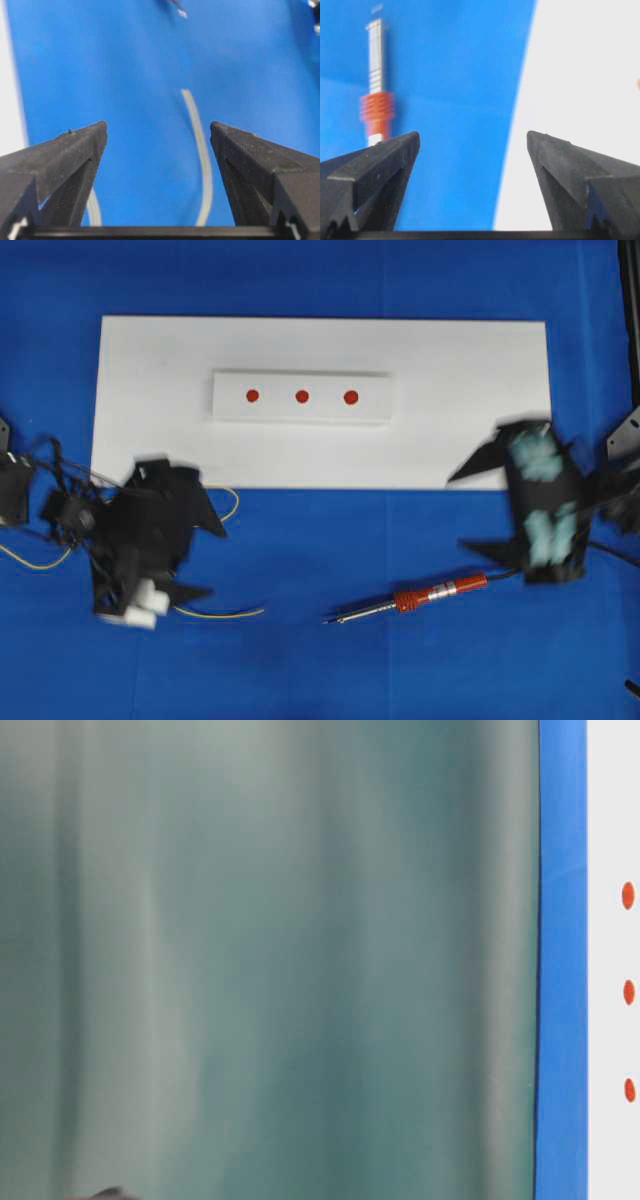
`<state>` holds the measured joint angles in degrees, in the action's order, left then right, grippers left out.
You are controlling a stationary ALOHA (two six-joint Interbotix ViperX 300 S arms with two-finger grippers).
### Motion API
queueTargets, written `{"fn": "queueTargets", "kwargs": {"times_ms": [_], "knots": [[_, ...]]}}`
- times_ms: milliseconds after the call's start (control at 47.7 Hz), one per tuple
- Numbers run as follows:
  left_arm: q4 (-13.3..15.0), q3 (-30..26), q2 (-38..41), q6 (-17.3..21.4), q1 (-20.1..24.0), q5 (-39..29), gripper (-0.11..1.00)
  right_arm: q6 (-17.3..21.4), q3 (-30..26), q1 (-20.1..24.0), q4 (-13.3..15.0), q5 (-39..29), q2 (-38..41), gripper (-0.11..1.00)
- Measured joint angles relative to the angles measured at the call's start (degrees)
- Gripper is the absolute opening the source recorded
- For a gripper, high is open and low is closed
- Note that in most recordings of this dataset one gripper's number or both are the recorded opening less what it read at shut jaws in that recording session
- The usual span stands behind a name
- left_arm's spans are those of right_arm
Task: Touch the tip of the soldering iron to the tip of the solder at the mark.
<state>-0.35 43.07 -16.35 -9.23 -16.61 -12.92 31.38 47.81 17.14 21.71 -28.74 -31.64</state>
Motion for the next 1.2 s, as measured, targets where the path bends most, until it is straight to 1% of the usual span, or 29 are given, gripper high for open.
{"fn": "queueTargets", "kwargs": {"times_ms": [105, 252, 357, 504, 692, 818, 965, 1112, 1196], "knots": [[0.1, 1.5, -4.3, 2.6, 2.6, -0.3, 0.77, 0.0, 1.0, -2.3, 1.5, -1.8, -6.0, 0.83], [0.0, 4.9, -12.5, 6.2, 5.5, 0.0, 0.77, 0.0, 2.3, -3.3, 2.3, -4.0, -14.2, 0.83], [0.1, 7.8, -18.0, 7.4, 7.6, 0.3, 0.77, 0.0, 3.5, -3.4, 2.7, -5.8, -18.7, 0.83], [0.0, 12.3, -27.6, 9.1, 9.4, 0.3, 0.77, 0.1, 6.9, -3.4, 3.3, -7.7, -25.0, 0.83], [0.0, 18.8, -39.2, 10.0, 10.8, 1.0, 0.77, 0.3, 12.0, -3.4, 3.3, -7.6, -31.7, 0.83], [0.0, 23.4, -45.7, 10.2, 11.2, 1.4, 0.77, 0.8, 15.6, -4.0, 3.4, -5.9, -34.8, 0.83], [-0.1, 28.1, -52.6, 10.1, 11.3, 1.8, 0.77, 1.7, 19.4, -5.5, 3.3, -2.4, -35.9, 0.83], [0.0, 32.1, -57.6, 10.1, 11.3, 1.9, 0.77, 3.0, 23.2, -7.7, 3.4, 3.0, -35.9, 0.83], [-0.1, 33.1, -59.3, 10.1, 11.3, 1.9, 0.77, 4.0, 24.4, -8.6, 3.3, 5.8, -36.0, 0.83]]}}
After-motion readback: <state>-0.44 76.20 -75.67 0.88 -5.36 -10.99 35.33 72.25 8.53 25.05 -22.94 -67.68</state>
